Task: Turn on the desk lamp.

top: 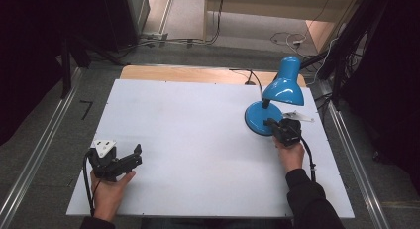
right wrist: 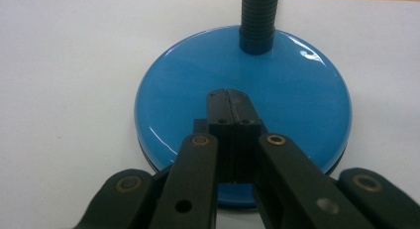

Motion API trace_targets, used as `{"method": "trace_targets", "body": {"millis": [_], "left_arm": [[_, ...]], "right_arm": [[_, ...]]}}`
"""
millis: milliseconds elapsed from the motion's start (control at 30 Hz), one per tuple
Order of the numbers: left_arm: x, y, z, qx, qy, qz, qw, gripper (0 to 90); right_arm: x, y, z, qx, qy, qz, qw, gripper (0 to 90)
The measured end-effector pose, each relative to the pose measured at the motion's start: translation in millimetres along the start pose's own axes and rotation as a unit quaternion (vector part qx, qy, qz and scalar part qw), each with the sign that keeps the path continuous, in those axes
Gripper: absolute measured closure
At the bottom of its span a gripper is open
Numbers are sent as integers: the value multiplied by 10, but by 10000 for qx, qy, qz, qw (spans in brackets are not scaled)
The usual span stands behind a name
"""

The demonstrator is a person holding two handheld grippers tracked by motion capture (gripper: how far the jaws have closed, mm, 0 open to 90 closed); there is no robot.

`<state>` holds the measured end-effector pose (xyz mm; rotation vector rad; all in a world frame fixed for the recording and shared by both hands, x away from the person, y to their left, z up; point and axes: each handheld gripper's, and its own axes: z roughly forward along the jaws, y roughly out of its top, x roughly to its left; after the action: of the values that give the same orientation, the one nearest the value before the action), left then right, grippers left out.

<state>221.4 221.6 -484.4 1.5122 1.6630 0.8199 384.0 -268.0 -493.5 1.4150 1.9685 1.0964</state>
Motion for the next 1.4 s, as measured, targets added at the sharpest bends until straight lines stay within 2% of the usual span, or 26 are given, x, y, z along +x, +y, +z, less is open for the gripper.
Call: {"method": "trace_targets", "body": {"millis": [1067,1400], "left_arm": [[1,-10,10,24,11,-24,10000,62],[2,-9,3,21,27,-30,10000,63]], "right_arm": [[21,6,58,18,-16,-52,10000,870],[62,-8,68,-4,-179,-261,9995,872]]}}
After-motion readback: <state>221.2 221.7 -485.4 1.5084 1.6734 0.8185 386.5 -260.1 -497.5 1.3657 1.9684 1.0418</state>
